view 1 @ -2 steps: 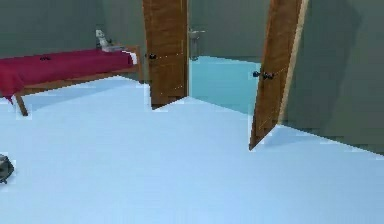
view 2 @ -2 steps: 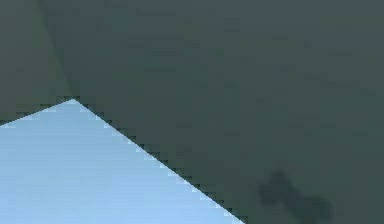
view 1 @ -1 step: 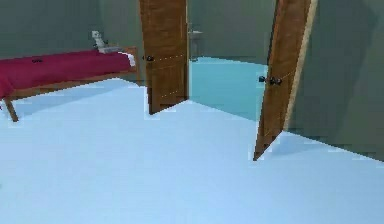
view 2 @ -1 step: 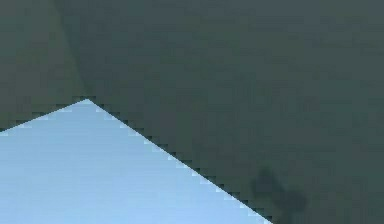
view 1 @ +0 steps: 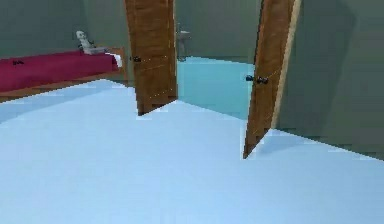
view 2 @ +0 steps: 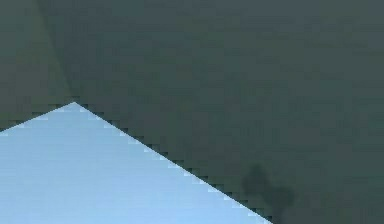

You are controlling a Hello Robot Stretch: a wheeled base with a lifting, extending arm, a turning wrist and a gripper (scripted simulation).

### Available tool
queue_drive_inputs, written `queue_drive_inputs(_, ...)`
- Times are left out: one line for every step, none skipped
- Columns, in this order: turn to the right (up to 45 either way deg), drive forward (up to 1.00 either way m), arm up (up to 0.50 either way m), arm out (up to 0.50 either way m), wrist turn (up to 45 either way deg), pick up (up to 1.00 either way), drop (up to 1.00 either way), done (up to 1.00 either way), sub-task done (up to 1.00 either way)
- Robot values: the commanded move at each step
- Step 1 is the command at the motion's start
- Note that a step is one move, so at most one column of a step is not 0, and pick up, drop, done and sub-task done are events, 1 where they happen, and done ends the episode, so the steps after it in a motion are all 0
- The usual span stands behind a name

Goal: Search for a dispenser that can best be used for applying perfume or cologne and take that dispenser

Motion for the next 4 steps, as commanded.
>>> queue_drive_inputs(0.0, 1.0, 0.0, 0.0, 0.0, 0.0, 0.0, 0.0, 0.0)
queue_drive_inputs(0.0, 1.0, 0.0, 0.0, 0.0, 0.0, 0.0, 0.0, 0.0)
queue_drive_inputs(39.0, 0.0, 0.0, 0.0, 0.0, 0.0, 0.0, 0.0, 0.0)
queue_drive_inputs(0.0, 0.05, 0.0, 0.0, 0.0, 0.0, 0.0, 0.0, 0.0)
